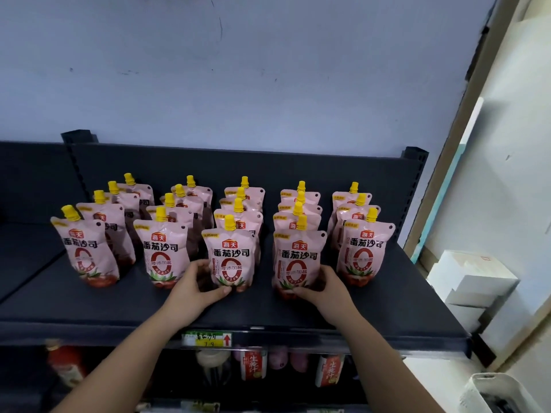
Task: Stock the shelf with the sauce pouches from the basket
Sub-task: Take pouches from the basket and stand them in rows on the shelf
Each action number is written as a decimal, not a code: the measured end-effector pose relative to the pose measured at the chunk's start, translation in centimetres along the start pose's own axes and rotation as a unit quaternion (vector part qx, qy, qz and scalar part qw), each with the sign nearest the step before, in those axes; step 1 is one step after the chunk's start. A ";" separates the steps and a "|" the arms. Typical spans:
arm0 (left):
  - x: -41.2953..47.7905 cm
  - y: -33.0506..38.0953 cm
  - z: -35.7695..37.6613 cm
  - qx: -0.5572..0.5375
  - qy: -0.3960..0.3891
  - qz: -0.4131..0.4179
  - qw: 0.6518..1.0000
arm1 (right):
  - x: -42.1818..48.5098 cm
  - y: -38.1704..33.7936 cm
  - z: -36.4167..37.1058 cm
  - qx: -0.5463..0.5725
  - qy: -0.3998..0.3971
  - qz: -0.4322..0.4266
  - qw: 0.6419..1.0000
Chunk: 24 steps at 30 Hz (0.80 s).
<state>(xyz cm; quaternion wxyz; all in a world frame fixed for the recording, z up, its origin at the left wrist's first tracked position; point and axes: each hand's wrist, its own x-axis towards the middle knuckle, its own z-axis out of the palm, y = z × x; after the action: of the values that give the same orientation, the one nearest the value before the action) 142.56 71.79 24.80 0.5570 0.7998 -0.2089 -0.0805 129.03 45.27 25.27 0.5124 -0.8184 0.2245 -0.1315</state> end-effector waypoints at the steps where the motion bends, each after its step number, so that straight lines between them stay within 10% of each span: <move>1: -0.4 0.0 -0.3 0.007 0.000 -0.002 1.000 | -0.1 -0.1 -0.2 -0.013 -0.006 0.005 1.000; 17: -6.6 1.3 -12.3 0.028 -0.101 -0.019 0.994 | -6.8 -14.9 1.9 -0.421 -0.185 -0.005 0.888; 24: -14.5 -3.3 -29.8 0.396 -0.014 -0.054 0.917 | -9.7 -23.5 20.8 -0.444 -0.206 -0.165 0.856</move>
<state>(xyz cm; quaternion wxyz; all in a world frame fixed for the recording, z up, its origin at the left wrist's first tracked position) 141.10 104.43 31.13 0.1864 0.9637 -0.1882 -0.0327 135.36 75.17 37.30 0.1005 -0.9923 0.0099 0.0713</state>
